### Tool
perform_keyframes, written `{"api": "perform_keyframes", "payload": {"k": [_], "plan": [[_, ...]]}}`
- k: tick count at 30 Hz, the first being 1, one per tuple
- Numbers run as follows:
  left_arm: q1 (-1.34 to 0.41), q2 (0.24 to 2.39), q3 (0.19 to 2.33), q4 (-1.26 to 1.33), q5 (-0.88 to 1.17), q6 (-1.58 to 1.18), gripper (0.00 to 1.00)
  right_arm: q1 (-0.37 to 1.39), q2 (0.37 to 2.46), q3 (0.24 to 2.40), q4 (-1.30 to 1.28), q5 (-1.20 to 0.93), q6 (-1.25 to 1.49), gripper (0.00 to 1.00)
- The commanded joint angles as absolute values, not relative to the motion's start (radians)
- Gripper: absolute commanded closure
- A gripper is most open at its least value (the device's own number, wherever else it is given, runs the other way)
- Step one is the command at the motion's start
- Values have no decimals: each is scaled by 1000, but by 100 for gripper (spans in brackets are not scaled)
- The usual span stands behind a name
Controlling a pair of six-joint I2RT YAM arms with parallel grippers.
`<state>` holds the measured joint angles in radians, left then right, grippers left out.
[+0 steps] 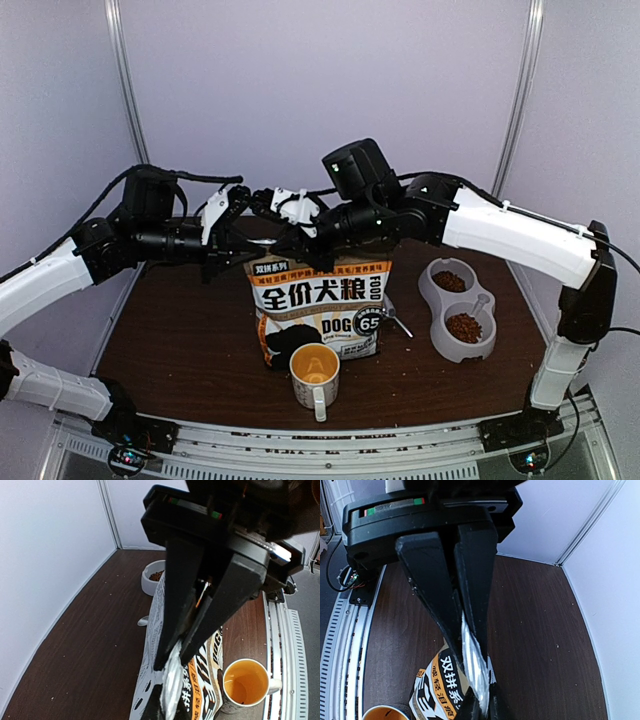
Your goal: Serve the pet food
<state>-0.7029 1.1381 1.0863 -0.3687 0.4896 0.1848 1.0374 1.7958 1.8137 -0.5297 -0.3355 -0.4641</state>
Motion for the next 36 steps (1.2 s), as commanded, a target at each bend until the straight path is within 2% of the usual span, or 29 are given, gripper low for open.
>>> {"api": "perform_keyframes", "payload": {"k": [1, 10, 12, 15, 28, 31, 35, 36], "plan": [[-701, 1116, 1089, -314, 523, 169, 100, 1036, 1805, 1844, -519, -337, -462, 99], [-701, 1105, 1085, -311, 506, 171, 100, 1023, 1787, 1834, -544, -293, -481, 100], [-701, 1108, 1086, -311, 510, 172, 100, 1021, 1779, 1826, -550, -274, -488, 94], [-701, 1111, 1085, -313, 509, 172, 100, 1014, 1759, 1799, -549, -252, -495, 91], [-702, 1110, 1087, -314, 499, 172, 100, 992, 1708, 1736, -568, -213, -497, 88], [-701, 1109, 1086, -314, 495, 173, 100, 989, 1706, 1731, -579, -213, -497, 89], [-702, 1109, 1086, -312, 497, 173, 100, 986, 1704, 1729, -587, -216, -497, 100], [-703, 1113, 1086, -311, 500, 173, 100, 987, 1703, 1729, -588, -217, -496, 100]]}}
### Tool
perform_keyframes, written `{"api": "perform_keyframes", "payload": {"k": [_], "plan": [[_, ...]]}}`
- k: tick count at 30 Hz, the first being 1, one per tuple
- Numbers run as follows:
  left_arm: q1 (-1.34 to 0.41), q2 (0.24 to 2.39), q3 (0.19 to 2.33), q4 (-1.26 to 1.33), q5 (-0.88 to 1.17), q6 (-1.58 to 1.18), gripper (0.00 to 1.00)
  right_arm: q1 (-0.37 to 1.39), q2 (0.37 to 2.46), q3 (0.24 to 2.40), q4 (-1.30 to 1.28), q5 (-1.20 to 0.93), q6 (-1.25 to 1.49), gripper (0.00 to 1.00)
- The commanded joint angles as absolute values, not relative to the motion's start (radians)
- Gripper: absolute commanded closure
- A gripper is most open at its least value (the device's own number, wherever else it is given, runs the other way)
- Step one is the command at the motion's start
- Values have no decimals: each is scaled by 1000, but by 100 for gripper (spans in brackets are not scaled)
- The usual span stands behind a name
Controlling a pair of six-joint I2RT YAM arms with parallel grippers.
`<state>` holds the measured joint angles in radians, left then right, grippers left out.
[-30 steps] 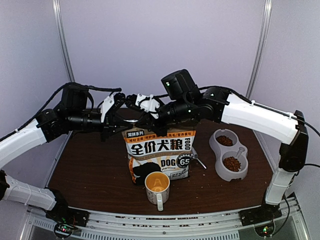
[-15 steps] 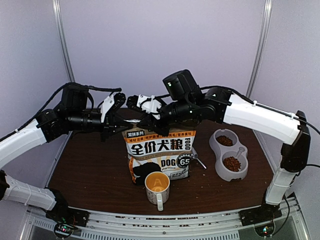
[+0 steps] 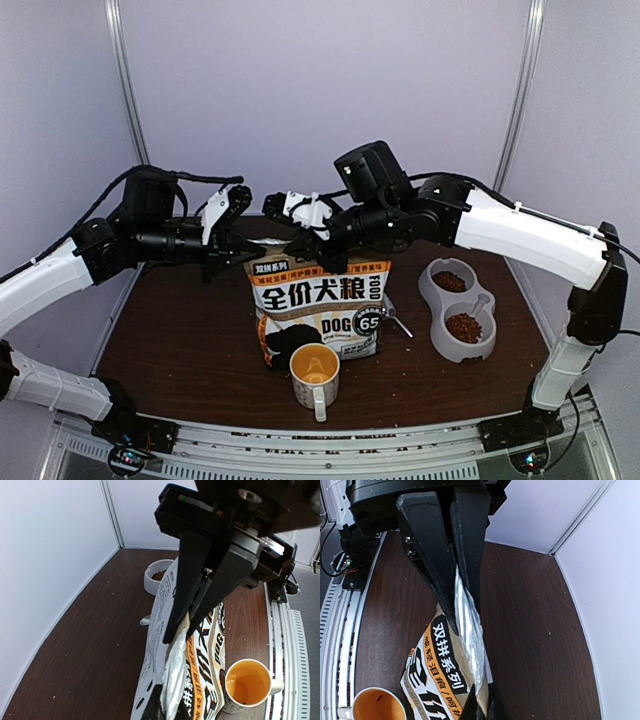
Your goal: Serve the pet food
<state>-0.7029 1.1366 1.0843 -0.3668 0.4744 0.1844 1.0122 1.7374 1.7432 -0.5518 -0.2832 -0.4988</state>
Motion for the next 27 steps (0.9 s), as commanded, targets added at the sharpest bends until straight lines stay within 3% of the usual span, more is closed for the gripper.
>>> {"api": "perform_keyframes", "payload": {"k": [1, 4, 8, 13, 24, 27], "plan": [[-701, 1114, 1086, -309, 504, 172, 100, 986, 1701, 1728, -587, -219, -496, 100], [-702, 1129, 1094, -299, 523, 163, 100, 987, 1698, 1727, -578, -233, -493, 100], [-704, 1178, 1117, -292, 562, 150, 86, 987, 1695, 1727, -561, -253, -487, 100], [-709, 1217, 1117, -250, 587, 115, 77, 987, 1692, 1724, -537, -280, -478, 100], [-710, 1250, 1109, -148, 632, 45, 81, 985, 1680, 1694, -489, -308, -464, 100], [-710, 1254, 1104, -135, 638, 34, 87, 985, 1680, 1689, -488, -311, -459, 100]]}}
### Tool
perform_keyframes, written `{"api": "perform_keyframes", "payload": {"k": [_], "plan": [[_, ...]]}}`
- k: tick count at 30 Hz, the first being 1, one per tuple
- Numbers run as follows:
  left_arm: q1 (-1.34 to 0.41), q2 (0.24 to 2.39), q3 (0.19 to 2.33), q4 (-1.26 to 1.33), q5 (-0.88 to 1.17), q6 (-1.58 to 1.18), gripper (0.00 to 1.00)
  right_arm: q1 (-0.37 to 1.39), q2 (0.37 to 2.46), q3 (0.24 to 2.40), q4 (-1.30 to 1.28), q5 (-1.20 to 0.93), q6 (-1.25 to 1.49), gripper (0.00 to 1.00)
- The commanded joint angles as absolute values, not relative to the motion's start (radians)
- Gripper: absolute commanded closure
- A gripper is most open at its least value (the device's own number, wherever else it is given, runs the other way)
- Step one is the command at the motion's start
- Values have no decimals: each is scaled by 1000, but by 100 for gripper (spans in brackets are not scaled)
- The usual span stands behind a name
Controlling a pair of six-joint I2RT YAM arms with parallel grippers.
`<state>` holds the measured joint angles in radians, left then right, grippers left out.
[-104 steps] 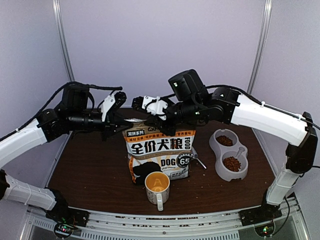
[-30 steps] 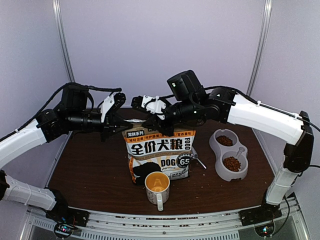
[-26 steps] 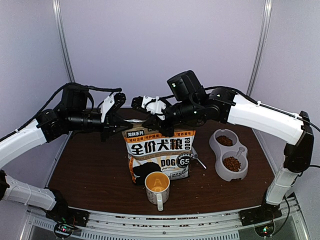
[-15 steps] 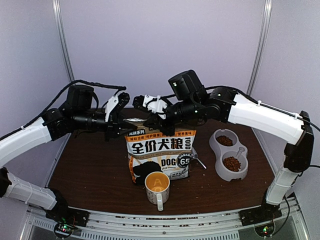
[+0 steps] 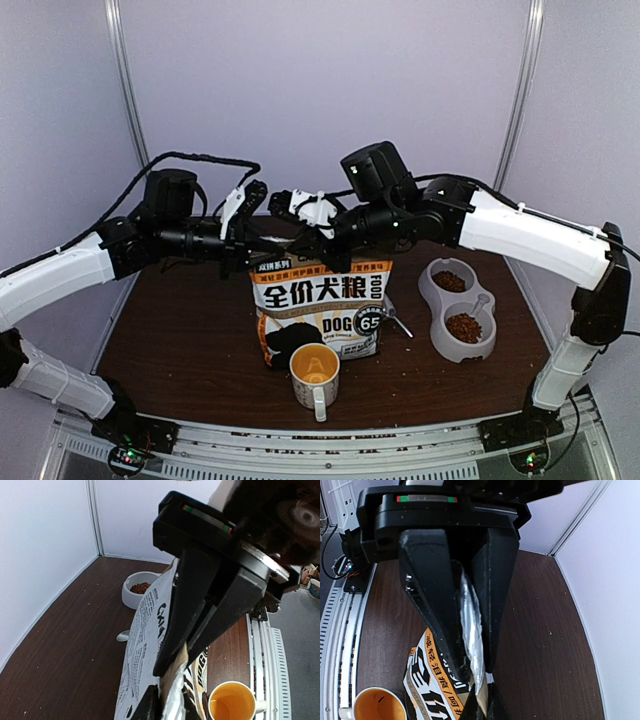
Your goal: Serve the pet food
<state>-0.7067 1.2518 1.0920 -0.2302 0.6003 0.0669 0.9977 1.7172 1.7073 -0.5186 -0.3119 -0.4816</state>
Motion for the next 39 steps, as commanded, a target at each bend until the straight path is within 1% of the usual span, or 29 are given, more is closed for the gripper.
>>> {"api": "perform_keyframes", "payload": {"k": [1, 4, 12, 19, 23, 25, 26, 30, 38, 39], "plan": [[-710, 1255, 1103, -131, 643, 31, 90, 985, 1680, 1688, -488, -311, -459, 100], [-710, 1256, 1101, -124, 650, 28, 100, 985, 1679, 1686, -488, -311, -459, 100], [-711, 1244, 1091, -127, 644, 37, 100, 983, 1677, 1690, -512, -280, -460, 100], [-710, 1233, 1091, -133, 640, 42, 100, 966, 1649, 1655, -550, -220, -468, 83], [-710, 1233, 1092, -138, 639, 44, 100, 963, 1629, 1633, -555, -188, -475, 81], [-710, 1233, 1092, -140, 637, 46, 100, 961, 1626, 1629, -560, -179, -477, 81], [-711, 1233, 1093, -140, 637, 46, 100, 961, 1626, 1629, -562, -178, -478, 84], [-710, 1230, 1093, -141, 631, 47, 100, 960, 1621, 1625, -565, -169, -481, 100], [-711, 1225, 1091, -144, 619, 49, 100, 961, 1586, 1589, -564, -102, -499, 100], [-710, 1224, 1092, -144, 618, 49, 100, 961, 1583, 1586, -570, -88, -502, 99]]}}
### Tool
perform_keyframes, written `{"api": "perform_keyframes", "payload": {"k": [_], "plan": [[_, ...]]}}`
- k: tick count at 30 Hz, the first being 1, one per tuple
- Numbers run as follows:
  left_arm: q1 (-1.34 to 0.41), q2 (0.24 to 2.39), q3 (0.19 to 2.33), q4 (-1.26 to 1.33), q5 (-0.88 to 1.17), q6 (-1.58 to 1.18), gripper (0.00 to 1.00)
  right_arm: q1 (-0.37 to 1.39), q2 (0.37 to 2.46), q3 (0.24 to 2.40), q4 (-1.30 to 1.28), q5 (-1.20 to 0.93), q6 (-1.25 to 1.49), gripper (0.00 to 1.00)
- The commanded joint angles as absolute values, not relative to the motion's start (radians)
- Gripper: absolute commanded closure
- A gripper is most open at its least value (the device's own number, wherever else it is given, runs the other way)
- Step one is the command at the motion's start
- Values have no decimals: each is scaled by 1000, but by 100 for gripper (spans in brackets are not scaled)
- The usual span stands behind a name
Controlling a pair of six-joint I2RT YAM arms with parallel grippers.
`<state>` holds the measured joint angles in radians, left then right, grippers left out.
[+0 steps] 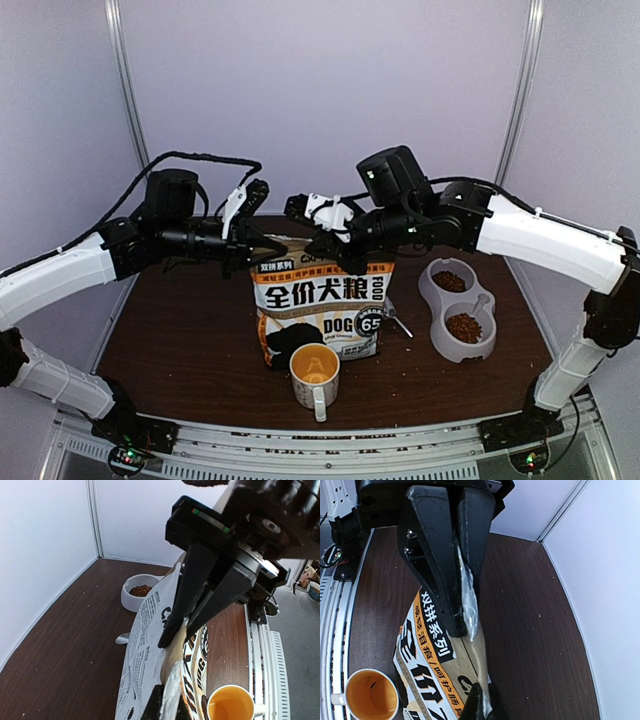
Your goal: Serve the pet food
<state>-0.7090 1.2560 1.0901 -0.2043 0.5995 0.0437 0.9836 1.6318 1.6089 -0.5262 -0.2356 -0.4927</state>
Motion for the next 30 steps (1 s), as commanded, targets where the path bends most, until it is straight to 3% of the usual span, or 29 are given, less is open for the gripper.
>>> {"api": "perform_keyframes", "payload": {"k": [1, 7, 11, 17, 21, 24, 30], "plan": [[-710, 1224, 1091, -145, 618, 49, 100, 960, 1580, 1581, -577, -75, -503, 96], [-709, 1220, 1091, -152, 609, 55, 100, 959, 1548, 1536, -592, -7, -511, 93], [-708, 1215, 1091, -153, 603, 58, 100, 952, 1523, 1513, -597, 23, -514, 100], [-707, 1212, 1092, -156, 600, 60, 100, 946, 1491, 1489, -600, 59, -514, 100], [-706, 1210, 1091, -158, 602, 59, 100, 945, 1471, 1472, -607, 89, -514, 93], [-706, 1209, 1091, -158, 601, 60, 100, 942, 1456, 1457, -611, 100, -512, 100], [-704, 1202, 1091, -162, 596, 63, 100, 940, 1434, 1437, -612, 117, -509, 100]]}}
